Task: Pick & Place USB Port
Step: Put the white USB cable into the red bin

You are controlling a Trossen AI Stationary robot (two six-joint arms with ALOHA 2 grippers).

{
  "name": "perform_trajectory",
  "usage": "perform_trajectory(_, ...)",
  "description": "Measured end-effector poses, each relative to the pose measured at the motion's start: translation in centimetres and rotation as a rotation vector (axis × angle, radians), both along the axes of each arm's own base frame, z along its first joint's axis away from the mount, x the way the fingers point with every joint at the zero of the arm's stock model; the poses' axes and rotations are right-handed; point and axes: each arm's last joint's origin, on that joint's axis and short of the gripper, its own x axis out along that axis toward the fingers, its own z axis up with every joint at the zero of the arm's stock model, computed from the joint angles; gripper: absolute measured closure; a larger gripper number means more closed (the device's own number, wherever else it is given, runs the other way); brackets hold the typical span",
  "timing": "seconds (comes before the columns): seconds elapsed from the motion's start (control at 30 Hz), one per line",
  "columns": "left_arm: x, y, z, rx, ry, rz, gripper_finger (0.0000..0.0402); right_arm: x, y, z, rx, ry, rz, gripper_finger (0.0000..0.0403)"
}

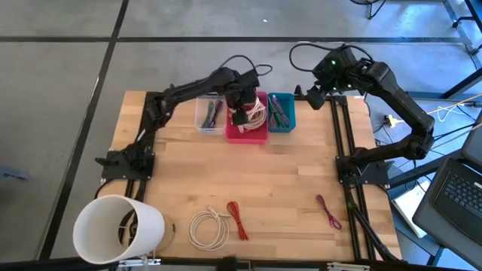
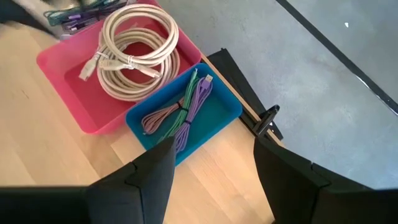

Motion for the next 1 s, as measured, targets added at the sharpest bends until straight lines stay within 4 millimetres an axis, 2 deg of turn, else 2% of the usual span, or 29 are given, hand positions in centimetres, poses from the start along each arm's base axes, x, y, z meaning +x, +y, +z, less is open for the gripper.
perform_trajectory(0.1,-1.6,-3.0,2.9,-0.155,0.002,0.044,0.0145,-0.1,0.0,-0.1,0.005,0.009,0.003,0.0183)
perform_trajectory(0.17,-2.1,-5.7,3.9,-0.230,0.055,0.041,0.0147,-0.1,0.1,-0.1,0.010,0.019,0.007,0.0183)
perform_trajectory(0.3,-2.1,-12.2,5.7,-0.232,0.068,-0.048,0.0154,-0.1,0.1,-0.1,0.009,0.025,0.012,0.0183)
perform_trajectory(0.37,-2.0,-15.6,5.8,-0.225,0.058,-0.109,0.0157,-0.1,0.1,-0.1,0.006,0.028,0.018,0.0183)
perform_trajectory(0.5,-1.9,-21.9,4.3,-0.224,0.058,-0.200,0.0163,-0.1,0.1,-0.1,0.002,0.030,0.024,0.0183)
perform_trajectory(0.6,-2.8,-25.8,2.6,-0.222,0.119,-0.272,0.0169,-0.1,0.1,-0.1,-0.001,0.033,0.030,0.0183)
perform_trajectory(0.73,-4.9,-30.5,-0.8,-0.206,0.253,-0.389,0.0180,-0.1,0.1,-0.1,-0.009,0.034,0.039,0.0183)
perform_trajectory(0.87,-6.5,-33.8,-4.0,-0.195,0.307,-0.499,0.0190,-0.1,0.1,-0.1,-0.012,0.030,0.038,0.0183)
perform_trajectory(1.0,-7.2,-35.9,-6.6,-0.181,0.258,-0.587,0.0195,-0.1,0.1,-0.1,-0.006,0.021,0.024,0.0183)
